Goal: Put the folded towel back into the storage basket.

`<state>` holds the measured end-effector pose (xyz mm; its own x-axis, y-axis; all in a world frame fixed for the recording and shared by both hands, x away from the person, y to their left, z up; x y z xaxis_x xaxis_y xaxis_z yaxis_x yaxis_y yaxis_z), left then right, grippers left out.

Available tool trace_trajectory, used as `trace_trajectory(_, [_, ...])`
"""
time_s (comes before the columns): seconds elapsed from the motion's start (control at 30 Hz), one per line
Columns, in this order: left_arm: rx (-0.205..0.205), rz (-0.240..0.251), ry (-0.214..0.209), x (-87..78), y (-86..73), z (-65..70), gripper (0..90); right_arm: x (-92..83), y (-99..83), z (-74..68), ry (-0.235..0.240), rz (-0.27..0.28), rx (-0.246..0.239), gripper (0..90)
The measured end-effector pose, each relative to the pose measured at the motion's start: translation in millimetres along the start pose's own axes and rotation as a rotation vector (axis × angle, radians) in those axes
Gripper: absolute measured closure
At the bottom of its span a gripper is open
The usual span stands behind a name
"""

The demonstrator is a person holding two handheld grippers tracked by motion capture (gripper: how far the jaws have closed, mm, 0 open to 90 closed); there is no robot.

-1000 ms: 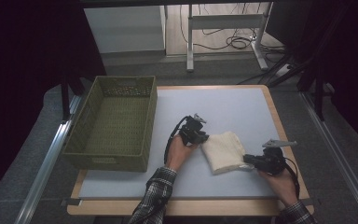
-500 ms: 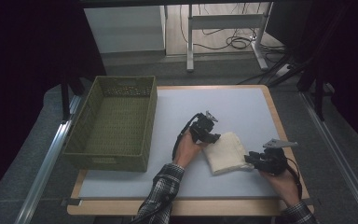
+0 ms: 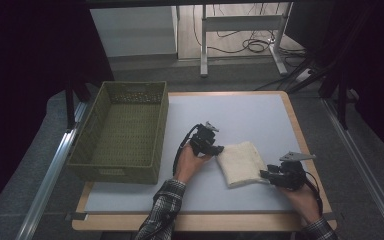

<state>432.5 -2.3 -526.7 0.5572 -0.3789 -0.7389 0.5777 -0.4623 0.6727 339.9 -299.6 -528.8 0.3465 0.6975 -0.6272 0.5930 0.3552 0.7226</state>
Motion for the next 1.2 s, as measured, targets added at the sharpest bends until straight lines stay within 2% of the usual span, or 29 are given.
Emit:
trace_trajectory(0.2, [-0.01,0.002,0.006,2.1,-4.8,0.0,47.2,1.9,-0.2,-3.1,-0.019,-0.011,-0.008,54.9])
trace_trajectory(0.27, [-0.007,-0.017,-0.013,2.2,-6.6,0.3,50.0,2.6,0.9,-3.3,-0.025,-0.021,-0.011,56.7])
trace_trajectory(0.33, [-0.014,-0.008,-0.008,2.7,-8.7,1.2,49.7,2.9,1.7,-3.9,-0.02,-0.025,-0.002,63.3])
trace_trajectory(0.4, [-0.028,0.0,0.002,2.3,-10.6,2.9,51.1,3.1,1.3,-4.7,0.017,-0.025,0.016,74.0])
trace_trajectory(0.43, [-0.028,0.0,0.002,2.3,-10.6,2.9,52.6,3.1,1.3,-4.7,0.017,-0.025,0.016,74.0])
trace_trajectory(0.47, [-0.042,0.009,0.01,1.8,-12.6,4.9,54.7,3.3,0.4,-4.4,0.037,-0.019,0.031,78.4])
trace_trajectory(0.5, [-0.042,0.009,0.01,1.8,-12.6,4.9,57.2,3.3,0.4,-4.4,0.037,-0.019,0.031,78.4])
trace_trajectory(0.57, [-0.053,0.008,-0.04,1.6,-13.9,7.0,68.0,3.1,0.1,-2.6,0.059,-0.012,0.052,80.8])
trace_trajectory(0.6, [-0.054,0.008,-0.052,1.8,-14.2,7.9,73.7,2.9,0.2,-2.4,0.061,-0.014,0.053,81.2])
trace_trajectory(0.7, [-0.057,0.01,-0.076,2.0,-14.5,8.4,81.3,2.7,0.0,-2.2,0.068,-0.007,0.059,82.1])
trace_trajectory(0.87, [-0.022,0.025,-0.053,-1.4,-11.6,9.4,84.6,0.5,1.4,-4.7,0.065,0.006,0.053,83.1])
trace_trajectory(1.2, [-0.004,0.061,-0.009,-22.1,-0.6,2.3,84.5,-3.7,15.8,-15.8,0.108,0.035,0.031,83.1])
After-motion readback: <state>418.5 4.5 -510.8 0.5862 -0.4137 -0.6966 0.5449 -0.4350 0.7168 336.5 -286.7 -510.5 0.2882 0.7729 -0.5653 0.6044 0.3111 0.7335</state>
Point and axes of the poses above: each handheld gripper's, and its own axes: x roughly forward along the jaws, y roughly out of its top, z roughly to its right, the point moved 1 cm from there along x, roughly forward along the jaws, and after that the axes turned 15 degrees about y, right-handed, at the moved point
